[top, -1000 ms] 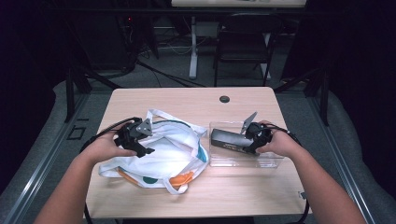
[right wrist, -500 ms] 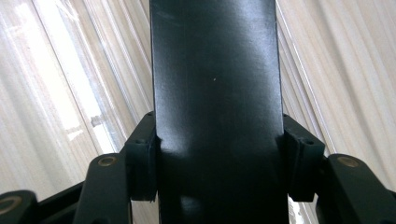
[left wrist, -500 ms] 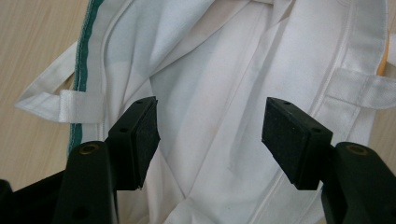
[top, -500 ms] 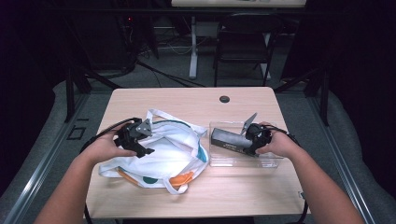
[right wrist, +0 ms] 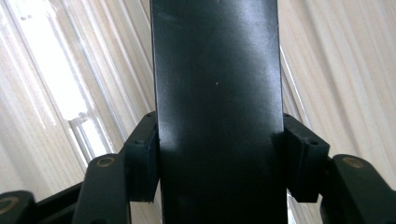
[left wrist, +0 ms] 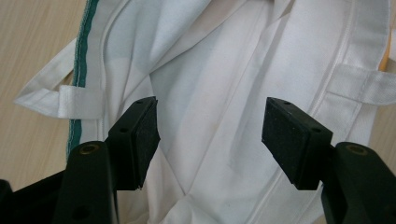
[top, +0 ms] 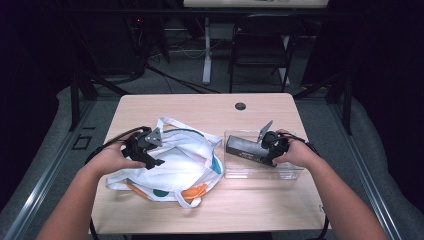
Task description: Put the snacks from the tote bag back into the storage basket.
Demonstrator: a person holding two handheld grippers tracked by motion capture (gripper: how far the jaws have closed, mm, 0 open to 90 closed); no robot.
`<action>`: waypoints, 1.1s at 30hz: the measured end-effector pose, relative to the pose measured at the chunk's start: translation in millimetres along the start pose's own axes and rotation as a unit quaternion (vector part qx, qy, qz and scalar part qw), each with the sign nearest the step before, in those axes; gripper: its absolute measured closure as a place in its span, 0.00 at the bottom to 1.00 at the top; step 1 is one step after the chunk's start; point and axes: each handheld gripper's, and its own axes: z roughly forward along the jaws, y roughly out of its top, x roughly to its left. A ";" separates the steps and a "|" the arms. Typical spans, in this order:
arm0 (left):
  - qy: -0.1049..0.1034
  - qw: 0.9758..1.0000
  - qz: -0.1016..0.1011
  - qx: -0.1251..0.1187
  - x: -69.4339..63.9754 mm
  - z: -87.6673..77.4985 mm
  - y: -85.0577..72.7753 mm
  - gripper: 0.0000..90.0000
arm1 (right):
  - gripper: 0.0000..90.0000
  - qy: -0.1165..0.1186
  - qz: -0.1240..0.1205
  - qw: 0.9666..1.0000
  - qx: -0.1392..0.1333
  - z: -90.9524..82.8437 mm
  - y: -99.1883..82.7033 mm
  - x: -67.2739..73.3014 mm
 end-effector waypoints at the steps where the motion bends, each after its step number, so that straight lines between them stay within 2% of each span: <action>1: 0.000 1.000 0.000 0.000 0.0 -0.1 -0.1 0.40 | 0.43 -0.005 0.000 1.000 0.004 -0.5 0.8 -0.3; 8: -0.001 1.000 -0.001 -0.001 0.0 -0.2 -1.0 0.40 | 0.40 -0.012 0.009 1.000 -0.005 -1.3 3.8 -2.3; 10: -0.001 1.000 -0.001 -0.002 0.0 -0.1 -1.3 0.40 | 0.39 -0.018 0.024 0.999 -0.018 -1.7 4.2 -2.2; 11: -0.001 1.000 -0.001 -0.002 0.1 -0.1 -1.4 0.40 | 0.39 -0.019 0.022 0.999 -0.012 -3.4 5.1 -3.6; 13: -0.001 1.000 -0.002 -0.002 0.1 -0.1 -1.6 0.40 | 0.39 -0.017 0.032 0.999 -0.017 -3.4 5.5 -3.6; 17: -0.001 1.000 -0.003 -0.001 -0.1 0.1 -1.9 0.40 | 0.38 -0.020 0.033 0.999 -0.016 -5.7 6.9 -3.8; 19: -0.001 1.000 -0.002 -0.001 -0.1 0.5 -2.0 0.40 | 0.38 -0.021 0.043 0.998 -0.027 -6.4 6.8 -2.6; 21: -0.001 1.000 -0.003 -0.002 -0.5 1.1 -2.0 0.40 | 0.38 -0.020 0.042 0.999 -0.022 -9.5 7.4 -3.8; 22: -0.002 1.000 -0.003 -0.002 -0.8 1.4 -2.0 0.40 | 0.38 -0.019 0.059 0.997 -0.037 -10.2 6.6 -2.6; 24: -0.002 1.000 -0.004 -0.002 -0.8 1.6 -2.0 0.40 | 0.38 -0.022 0.055 0.998 -0.031 -12.2 6.9 -3.6; 30: -0.002 1.000 -0.002 -0.002 -0.8 1.3 -2.0 0.40 | 0.38 -0.027 0.067 0.997 -0.036 -19.1 6.3 -2.8; 32: -0.002 1.000 -0.002 -0.003 -0.5 1.0 -2.2 0.40 | 0.38 -0.030 0.078 0.995 -0.045 -20.3 5.9 -1.2; 33: -0.002 1.000 -0.002 -0.003 0.0 0.9 -2.3 0.40 | 0.38 -0.029 0.074 0.996 -0.038 -23.2 6.3 -2.0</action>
